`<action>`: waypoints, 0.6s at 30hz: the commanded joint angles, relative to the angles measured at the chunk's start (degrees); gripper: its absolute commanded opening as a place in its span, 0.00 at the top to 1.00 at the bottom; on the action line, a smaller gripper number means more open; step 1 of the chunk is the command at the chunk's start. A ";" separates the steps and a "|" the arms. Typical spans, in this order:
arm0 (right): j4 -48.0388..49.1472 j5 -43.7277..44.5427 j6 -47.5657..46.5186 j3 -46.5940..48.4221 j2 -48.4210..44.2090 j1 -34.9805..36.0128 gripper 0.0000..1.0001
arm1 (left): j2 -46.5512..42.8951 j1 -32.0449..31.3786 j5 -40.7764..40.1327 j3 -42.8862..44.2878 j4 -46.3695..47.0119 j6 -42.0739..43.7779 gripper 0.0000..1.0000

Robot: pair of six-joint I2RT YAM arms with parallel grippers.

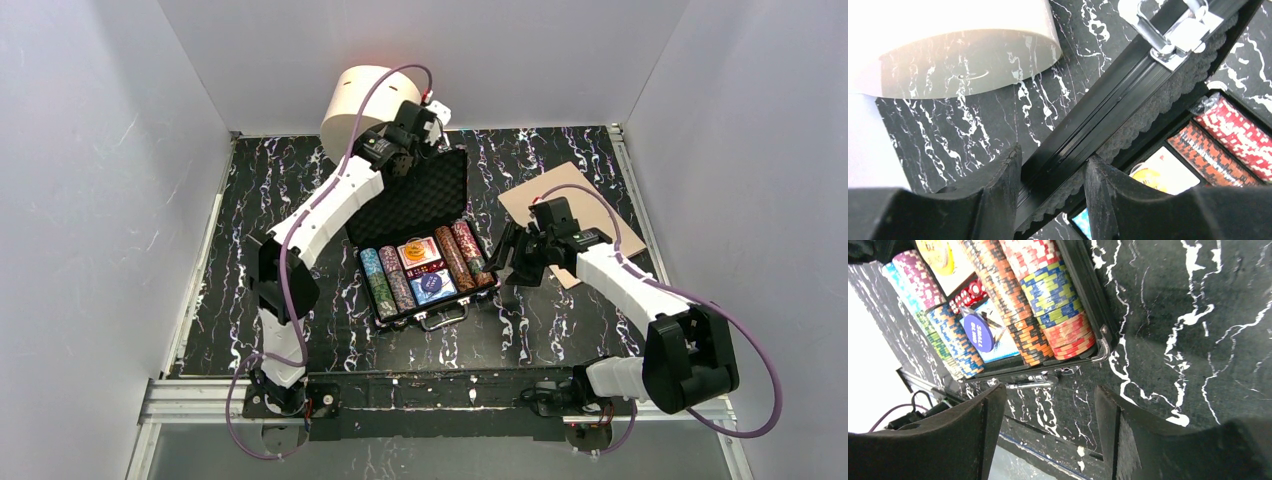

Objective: Pack up texas hold em set

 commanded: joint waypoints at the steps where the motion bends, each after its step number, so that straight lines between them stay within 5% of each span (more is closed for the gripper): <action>1: -1.71 6.24 -0.13 3.54 -0.93 -0.23 0.27 | -3.82 -4.88 1.77 -4.45 -6.75 -3.11 0.64; 18: -6.19 17.28 6.87 6.53 -4.87 -0.64 0.27 | -20.56 -13.58 3.80 -30.64 2.75 -16.54 0.71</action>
